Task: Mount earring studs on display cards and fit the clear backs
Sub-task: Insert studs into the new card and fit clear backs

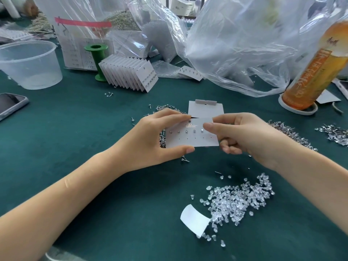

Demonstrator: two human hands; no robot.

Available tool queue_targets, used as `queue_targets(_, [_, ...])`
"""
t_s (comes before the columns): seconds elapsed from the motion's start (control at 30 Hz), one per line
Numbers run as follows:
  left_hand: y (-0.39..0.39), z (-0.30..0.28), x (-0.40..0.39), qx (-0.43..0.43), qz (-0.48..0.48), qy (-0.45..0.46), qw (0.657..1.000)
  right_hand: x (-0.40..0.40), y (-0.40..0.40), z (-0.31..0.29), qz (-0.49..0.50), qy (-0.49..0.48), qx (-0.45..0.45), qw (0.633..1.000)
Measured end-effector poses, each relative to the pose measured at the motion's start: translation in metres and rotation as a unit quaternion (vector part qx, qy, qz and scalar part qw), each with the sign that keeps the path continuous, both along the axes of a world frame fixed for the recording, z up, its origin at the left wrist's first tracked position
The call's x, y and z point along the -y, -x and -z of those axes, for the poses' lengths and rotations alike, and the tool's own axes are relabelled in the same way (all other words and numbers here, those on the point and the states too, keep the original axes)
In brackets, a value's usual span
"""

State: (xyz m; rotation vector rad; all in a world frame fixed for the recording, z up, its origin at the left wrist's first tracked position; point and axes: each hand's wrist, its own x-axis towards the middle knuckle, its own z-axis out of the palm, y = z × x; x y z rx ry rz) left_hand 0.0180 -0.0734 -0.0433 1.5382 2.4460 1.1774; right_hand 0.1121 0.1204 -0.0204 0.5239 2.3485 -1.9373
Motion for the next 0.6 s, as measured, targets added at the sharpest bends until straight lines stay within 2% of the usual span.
queue_targets(0.3, [-0.003,0.0,0.001,-0.037,0.015,-0.007,0.999,0.001,-0.002,0.002,-0.019,0.034,-0.001,0.999])
queue_targets(0.4, [-0.004,-0.002,0.001,-0.041,0.011,-0.023,0.999,0.003,-0.006,-0.002,0.004,0.034,-0.045,0.998])
queue_targets(0.6, [-0.008,-0.003,-0.005,0.012,-0.027,-0.021,0.999,-0.019,-0.032,-0.014,0.084,0.017,-0.149,0.985])
